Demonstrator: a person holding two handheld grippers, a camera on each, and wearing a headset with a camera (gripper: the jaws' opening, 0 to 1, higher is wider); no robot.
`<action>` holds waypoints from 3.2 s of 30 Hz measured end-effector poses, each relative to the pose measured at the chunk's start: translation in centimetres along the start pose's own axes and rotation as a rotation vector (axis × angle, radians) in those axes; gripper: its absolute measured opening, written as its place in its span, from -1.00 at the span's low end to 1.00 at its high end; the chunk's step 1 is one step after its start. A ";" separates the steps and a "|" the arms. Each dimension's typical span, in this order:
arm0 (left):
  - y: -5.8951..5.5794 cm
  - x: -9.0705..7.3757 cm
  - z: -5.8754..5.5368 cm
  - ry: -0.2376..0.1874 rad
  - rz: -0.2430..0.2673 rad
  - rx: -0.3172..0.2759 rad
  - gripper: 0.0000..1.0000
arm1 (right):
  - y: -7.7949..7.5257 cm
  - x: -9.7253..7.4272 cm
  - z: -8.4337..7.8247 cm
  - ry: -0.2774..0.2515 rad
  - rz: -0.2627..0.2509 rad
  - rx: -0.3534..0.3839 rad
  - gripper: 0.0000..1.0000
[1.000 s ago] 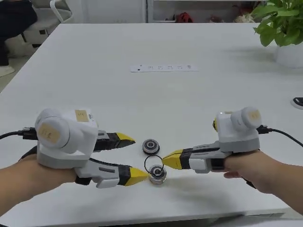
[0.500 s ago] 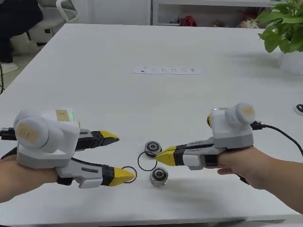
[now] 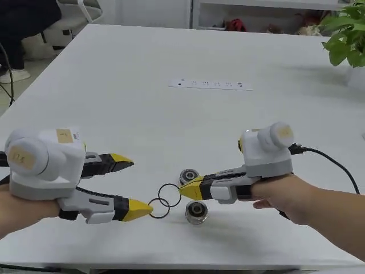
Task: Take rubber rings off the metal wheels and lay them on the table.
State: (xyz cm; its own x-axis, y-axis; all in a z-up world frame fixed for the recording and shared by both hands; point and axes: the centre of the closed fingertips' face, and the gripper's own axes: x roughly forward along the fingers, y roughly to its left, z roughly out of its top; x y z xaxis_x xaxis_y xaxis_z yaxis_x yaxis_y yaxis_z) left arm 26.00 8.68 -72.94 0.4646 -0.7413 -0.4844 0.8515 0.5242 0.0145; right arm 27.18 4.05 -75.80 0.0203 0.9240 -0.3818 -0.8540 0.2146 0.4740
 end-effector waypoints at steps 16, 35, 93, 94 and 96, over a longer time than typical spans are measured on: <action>0.6 -1.0 -1.2 0.012 0.018 -0.016 0.29 | 0.0 2.5 -0.9 0.048 0.019 0.016 -1.00; 0.1 -1.0 -2.0 0.033 0.012 -0.026 0.29 | -0.9 3.1 -2.1 0.086 -0.024 0.035 -1.00; 1.3 -0.1 -0.5 0.035 0.011 -0.005 0.26 | -1.3 -0.4 0.5 0.084 -0.105 -0.235 -0.21; 1.4 0.0 -0.3 0.034 0.013 -0.003 0.27 | -1.5 -0.8 0.8 0.072 -0.113 -0.229 -0.21; 1.6 0.1 0.0 0.031 0.012 0.001 0.27 | -1.8 -1.3 1.1 0.061 -0.125 -0.224 -0.21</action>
State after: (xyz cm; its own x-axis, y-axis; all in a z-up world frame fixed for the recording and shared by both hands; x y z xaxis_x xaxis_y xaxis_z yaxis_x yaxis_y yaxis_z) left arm 27.38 9.44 -73.00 0.4673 -0.7212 -0.5113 0.8458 0.5330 0.0212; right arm 29.28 2.78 -75.29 0.1072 0.8725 -0.4768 -0.9409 0.2440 0.2348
